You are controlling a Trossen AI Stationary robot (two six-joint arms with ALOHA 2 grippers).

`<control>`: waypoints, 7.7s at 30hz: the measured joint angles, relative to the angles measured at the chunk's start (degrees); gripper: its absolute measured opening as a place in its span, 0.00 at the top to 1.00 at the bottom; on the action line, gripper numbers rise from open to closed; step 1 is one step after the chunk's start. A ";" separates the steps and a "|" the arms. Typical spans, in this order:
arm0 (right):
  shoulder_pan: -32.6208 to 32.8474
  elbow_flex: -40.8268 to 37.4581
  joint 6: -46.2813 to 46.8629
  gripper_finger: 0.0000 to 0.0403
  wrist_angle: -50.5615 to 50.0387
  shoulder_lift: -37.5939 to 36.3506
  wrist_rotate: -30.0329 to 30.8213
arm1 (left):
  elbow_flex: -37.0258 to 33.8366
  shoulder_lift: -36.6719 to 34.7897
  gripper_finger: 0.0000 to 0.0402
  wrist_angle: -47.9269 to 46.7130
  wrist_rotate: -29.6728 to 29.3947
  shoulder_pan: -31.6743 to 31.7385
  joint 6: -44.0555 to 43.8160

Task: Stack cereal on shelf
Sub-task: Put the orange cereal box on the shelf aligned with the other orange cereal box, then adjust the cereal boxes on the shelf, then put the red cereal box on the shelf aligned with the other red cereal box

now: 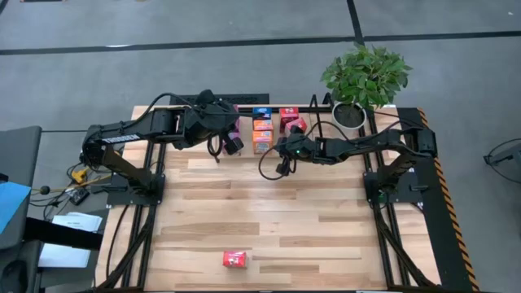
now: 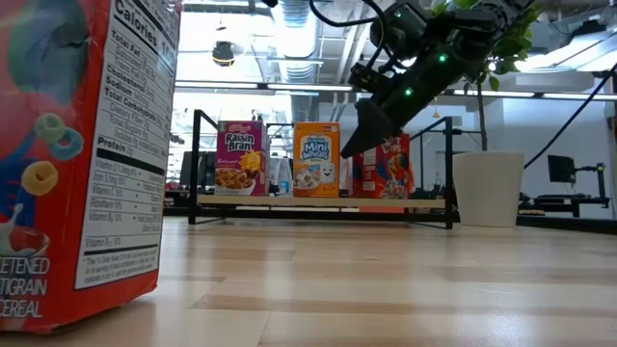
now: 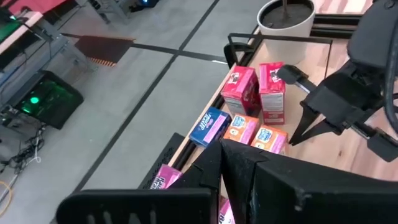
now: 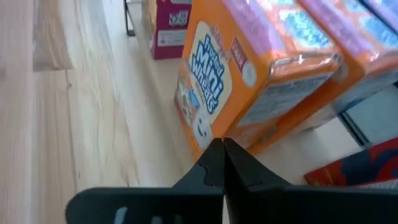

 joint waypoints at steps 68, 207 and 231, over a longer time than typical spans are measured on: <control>-1.26 2.82 1.61 0.88 -31.27 -17.97 -2.56 | -0.04 -0.99 1.00 -4.12 3.48 0.17 0.01; -0.19 37.38 -13.26 0.84 -60.25 -9.15 -16.34 | -0.12 -2.57 0.79 -19.30 37.99 -4.59 -9.43; 25.88 36.79 12.61 0.43 -59.20 -5.42 -15.80 | -40.55 -2.27 0.33 17.34 29.26 -39.65 -37.86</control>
